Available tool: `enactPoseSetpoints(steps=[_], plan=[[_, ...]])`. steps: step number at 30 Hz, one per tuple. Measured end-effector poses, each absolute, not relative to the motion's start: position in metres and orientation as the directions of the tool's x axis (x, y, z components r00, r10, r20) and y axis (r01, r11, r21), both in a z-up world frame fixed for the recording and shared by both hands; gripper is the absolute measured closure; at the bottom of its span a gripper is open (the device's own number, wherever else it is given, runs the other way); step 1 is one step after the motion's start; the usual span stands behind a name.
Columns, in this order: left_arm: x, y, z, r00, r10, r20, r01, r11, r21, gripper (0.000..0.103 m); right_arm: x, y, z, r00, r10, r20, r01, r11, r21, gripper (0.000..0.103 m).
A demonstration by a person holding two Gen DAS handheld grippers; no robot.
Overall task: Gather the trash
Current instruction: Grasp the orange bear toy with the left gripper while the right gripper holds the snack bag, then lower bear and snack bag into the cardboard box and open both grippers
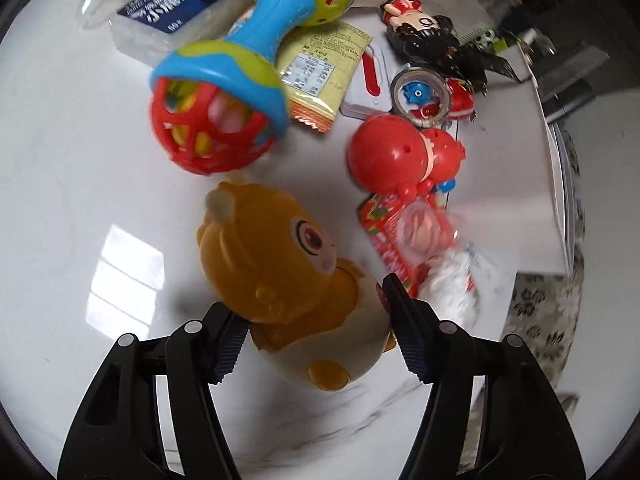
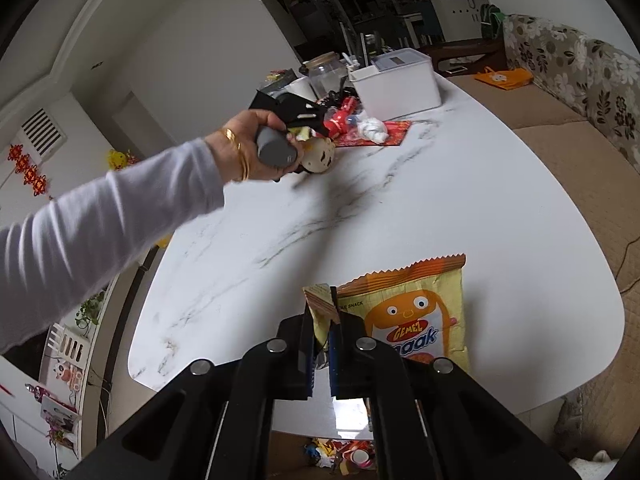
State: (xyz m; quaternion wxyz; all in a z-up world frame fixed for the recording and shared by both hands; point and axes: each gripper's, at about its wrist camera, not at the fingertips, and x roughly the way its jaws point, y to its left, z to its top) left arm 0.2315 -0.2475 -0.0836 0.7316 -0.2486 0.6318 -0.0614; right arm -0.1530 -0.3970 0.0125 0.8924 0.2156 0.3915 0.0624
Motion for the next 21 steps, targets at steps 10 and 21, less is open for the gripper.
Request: enactPoseSetpoints(steps=[10, 21], plan=[[0.141, -0.175, -0.043, 0.26, -0.483, -0.836, 0.078, 0.874, -0.481, 0.04, -0.14, -0.36, 0.024, 0.667, 0.327, -0.67, -0.03, 0.91, 0.413, 0.098], [-0.048, -0.042, -0.005, 0.239, -0.455, -0.858, 0.333, 0.868, -0.368, 0.04, -0.145, -0.268, 0.015, 0.464, 0.461, -0.756, -0.253, 0.887, 0.386, 0.099]])
